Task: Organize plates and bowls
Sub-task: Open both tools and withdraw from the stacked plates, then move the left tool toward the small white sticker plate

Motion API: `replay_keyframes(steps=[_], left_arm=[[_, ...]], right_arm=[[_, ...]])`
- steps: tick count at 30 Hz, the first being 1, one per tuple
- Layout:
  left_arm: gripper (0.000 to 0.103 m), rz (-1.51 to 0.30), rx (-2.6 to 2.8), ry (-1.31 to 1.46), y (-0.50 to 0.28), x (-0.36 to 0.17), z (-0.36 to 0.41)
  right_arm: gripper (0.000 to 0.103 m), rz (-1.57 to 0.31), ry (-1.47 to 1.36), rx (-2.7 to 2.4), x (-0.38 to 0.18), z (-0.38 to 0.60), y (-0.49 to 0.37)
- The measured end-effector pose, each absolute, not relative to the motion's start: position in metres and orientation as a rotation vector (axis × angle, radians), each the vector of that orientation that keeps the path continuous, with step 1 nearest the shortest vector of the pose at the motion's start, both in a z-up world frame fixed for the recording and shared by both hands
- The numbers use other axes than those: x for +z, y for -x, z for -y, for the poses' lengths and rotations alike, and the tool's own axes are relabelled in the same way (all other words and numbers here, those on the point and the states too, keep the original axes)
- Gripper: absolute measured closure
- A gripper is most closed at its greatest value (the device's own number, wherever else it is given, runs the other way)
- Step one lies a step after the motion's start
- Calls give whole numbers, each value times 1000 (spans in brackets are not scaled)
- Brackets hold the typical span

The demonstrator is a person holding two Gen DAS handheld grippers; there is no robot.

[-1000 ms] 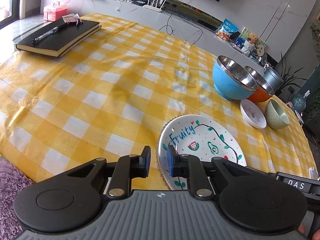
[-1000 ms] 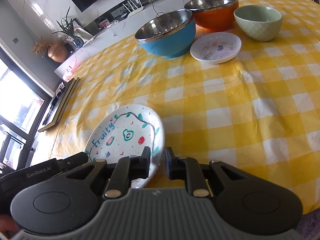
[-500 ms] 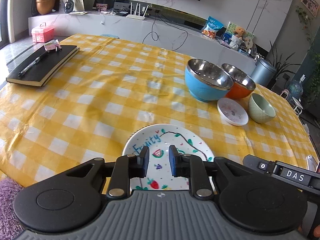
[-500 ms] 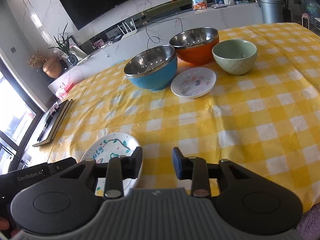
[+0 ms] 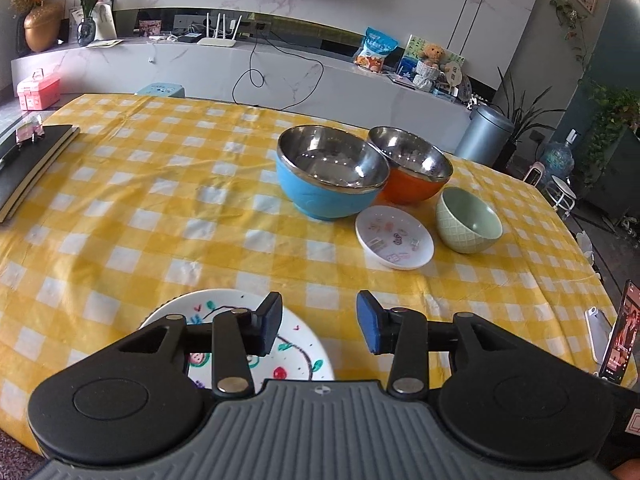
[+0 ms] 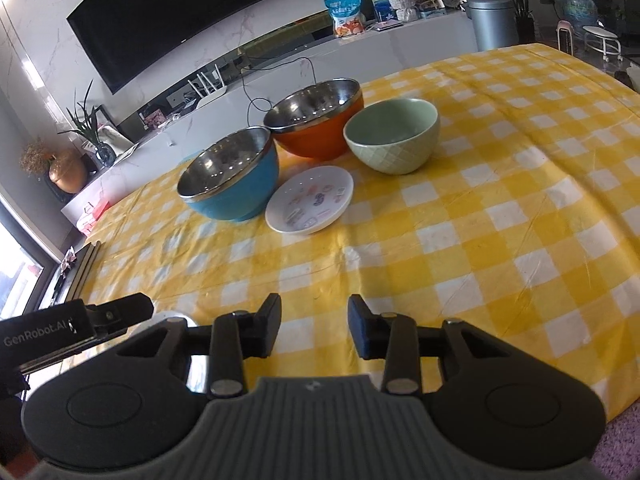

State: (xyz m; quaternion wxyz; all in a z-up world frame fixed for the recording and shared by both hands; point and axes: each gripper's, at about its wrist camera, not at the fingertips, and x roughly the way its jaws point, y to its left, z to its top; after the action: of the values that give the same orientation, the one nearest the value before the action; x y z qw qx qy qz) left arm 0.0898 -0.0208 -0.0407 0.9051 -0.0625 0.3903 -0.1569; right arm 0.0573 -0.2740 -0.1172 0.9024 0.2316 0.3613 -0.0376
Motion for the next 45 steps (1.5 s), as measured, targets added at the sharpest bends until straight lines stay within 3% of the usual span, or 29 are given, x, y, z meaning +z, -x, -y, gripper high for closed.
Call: replay_keyframes(steps=[14,20,23,29,39,45], left_arm=[[54,-838,-368,187,-152,-56,61],[55,-851,-372,176,-181,-66,80],[64,-883,-383,141,-196,-79,91],[69,-910,-359,160,-212,-97,92],[98,-918,-363,168,-216,-106,97],[98,-912,-368,162,-208,-98,100]], right_arm=[[67,-735,-522,-172,-134,320,-107],[76,-721,-505,-153,-136,322,-139],[81,-731,-507,-136,-140,321,-155],[83,-764,-513,-115,-153,318,-178],[97,-763,-498,-110,-162,314,-191],[98,-759,-483,-127,-156,313,-187]])
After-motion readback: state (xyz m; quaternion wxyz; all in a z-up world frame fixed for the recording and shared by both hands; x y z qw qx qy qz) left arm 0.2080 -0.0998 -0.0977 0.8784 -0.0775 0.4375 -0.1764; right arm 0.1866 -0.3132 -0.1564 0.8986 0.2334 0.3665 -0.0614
